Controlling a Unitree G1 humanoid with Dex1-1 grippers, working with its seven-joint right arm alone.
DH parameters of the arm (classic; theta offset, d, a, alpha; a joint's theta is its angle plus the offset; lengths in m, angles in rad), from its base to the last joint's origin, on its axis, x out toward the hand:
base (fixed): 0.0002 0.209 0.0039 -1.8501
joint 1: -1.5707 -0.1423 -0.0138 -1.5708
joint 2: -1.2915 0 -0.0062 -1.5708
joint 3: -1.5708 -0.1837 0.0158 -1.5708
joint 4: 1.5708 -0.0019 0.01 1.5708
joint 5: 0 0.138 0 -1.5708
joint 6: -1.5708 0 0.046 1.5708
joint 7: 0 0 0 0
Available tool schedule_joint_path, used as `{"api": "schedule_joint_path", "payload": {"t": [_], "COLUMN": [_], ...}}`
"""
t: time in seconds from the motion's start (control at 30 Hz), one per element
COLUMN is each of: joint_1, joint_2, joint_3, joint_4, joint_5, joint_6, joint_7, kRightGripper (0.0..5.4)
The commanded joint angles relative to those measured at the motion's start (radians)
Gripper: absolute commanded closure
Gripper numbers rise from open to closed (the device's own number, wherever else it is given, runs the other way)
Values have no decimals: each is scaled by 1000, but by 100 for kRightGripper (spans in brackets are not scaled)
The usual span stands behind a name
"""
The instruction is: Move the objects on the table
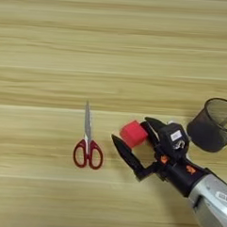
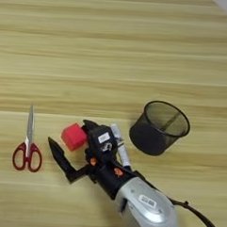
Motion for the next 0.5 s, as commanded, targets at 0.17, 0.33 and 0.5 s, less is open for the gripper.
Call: {"api": "schedule_joint_path", "payload": {"t": [0.17,0.33,0.5], "joint_1": [-17,-23,-31], "joint_2": [-26,-28,-30], "joint_3": [-70,-75,-76], "joint_4": [38,71,111], "joint_5": [-14,-18,-25], "joint_6": [-57,-59,-62], "joint_7": [-9,-7,-7], "kRightGripper": [4,4,4]}}
